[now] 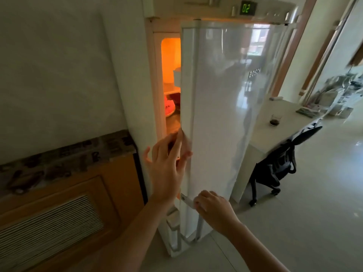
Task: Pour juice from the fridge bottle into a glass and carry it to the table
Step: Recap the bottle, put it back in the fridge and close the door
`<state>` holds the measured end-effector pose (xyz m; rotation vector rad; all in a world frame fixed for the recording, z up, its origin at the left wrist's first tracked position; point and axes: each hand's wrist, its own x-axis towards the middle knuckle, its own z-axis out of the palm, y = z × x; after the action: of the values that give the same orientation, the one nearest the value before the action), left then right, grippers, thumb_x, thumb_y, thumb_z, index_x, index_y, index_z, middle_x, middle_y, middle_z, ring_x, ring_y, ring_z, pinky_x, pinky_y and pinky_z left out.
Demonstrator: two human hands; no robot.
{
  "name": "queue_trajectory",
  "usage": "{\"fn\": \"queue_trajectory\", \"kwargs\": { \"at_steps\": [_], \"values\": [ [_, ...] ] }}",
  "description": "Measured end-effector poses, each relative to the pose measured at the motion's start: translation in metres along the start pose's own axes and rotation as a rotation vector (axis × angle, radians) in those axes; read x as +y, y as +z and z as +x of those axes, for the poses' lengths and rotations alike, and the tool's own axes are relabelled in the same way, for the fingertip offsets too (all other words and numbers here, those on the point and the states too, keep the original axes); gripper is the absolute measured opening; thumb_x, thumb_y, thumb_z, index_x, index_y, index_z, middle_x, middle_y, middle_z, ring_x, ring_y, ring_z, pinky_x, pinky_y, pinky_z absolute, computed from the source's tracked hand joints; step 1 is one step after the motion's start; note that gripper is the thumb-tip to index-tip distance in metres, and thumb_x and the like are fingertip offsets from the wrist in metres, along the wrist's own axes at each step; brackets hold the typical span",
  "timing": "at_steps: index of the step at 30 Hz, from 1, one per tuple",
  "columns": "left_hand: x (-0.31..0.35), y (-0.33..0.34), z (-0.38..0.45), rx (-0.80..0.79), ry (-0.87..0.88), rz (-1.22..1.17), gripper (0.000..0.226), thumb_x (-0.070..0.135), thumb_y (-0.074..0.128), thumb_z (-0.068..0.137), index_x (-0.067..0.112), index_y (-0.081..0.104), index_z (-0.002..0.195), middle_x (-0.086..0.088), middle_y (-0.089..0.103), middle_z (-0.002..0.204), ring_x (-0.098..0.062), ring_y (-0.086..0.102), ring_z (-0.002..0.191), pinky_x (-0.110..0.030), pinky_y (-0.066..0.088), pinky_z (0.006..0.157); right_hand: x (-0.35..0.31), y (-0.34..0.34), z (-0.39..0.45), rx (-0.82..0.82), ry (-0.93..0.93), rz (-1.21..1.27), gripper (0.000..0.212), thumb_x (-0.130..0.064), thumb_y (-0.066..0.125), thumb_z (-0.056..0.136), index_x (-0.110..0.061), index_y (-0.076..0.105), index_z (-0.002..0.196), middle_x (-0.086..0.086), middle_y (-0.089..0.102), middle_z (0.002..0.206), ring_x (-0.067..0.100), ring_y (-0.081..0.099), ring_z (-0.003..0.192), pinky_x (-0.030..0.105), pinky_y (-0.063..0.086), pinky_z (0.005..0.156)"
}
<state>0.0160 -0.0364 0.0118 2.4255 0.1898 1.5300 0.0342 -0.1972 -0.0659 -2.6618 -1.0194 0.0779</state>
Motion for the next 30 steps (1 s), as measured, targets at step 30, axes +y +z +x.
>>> {"fn": "queue_trajectory", "kwargs": {
  "at_steps": [30],
  "values": [
    [-0.062, 0.043, 0.032, -0.02, -0.166, -0.267, 0.041, 0.026, 0.062, 0.088, 0.012, 0.055, 0.125, -0.009, 0.062, 0.122, -0.019, 0.056, 0.108, -0.038, 0.044, 0.09, -0.027, 0.006, 0.072, -0.011, 0.124, 0.078, 0.044, -0.04, 0.046, 0.094, -0.035, 0.037, 0.136, -0.015, 0.032, 0.149, 0.006, 0.037, 0.131, 0.031, 0.035, 0.106]
  ]
}}
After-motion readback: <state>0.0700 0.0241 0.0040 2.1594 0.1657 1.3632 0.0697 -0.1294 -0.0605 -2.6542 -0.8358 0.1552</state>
